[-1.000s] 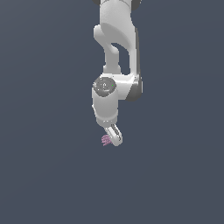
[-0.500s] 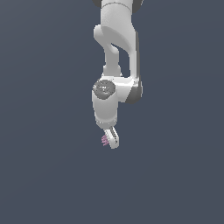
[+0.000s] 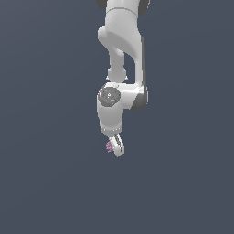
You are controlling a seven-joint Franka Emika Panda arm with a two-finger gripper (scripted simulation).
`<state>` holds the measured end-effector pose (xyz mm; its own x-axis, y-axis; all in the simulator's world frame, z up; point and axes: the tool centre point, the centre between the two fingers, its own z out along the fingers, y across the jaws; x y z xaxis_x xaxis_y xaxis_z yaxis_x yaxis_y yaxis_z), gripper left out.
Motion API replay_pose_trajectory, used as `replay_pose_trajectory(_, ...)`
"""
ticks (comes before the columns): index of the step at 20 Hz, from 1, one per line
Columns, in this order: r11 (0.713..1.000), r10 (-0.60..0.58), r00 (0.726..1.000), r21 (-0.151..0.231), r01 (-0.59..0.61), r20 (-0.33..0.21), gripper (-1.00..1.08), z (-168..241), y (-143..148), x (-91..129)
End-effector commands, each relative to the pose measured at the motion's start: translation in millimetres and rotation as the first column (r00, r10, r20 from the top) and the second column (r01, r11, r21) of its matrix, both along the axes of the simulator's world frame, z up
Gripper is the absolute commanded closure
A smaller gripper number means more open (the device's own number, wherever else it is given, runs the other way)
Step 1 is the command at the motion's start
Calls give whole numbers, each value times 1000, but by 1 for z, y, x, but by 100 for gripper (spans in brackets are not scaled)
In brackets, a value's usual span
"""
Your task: Pick up the object and move it to a goal position.
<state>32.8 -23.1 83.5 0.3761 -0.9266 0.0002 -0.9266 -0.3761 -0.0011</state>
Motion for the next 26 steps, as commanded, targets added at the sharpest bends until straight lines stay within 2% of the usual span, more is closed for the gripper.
replay_pose_trajectory(1,1000,-2,1000,0,2,-1,-92,-13,0,-1)
replay_pose_trajectory(10,1000,-4,1000,0,4,-1,-92,-38,0,0)
replay_pose_trajectory(11,1000,-4,1000,0,4,-1,108,-38,0,0)
replay_pose_trajectory(26,1000,-3,1000,0,3,-1,108,-31,-3,-1)
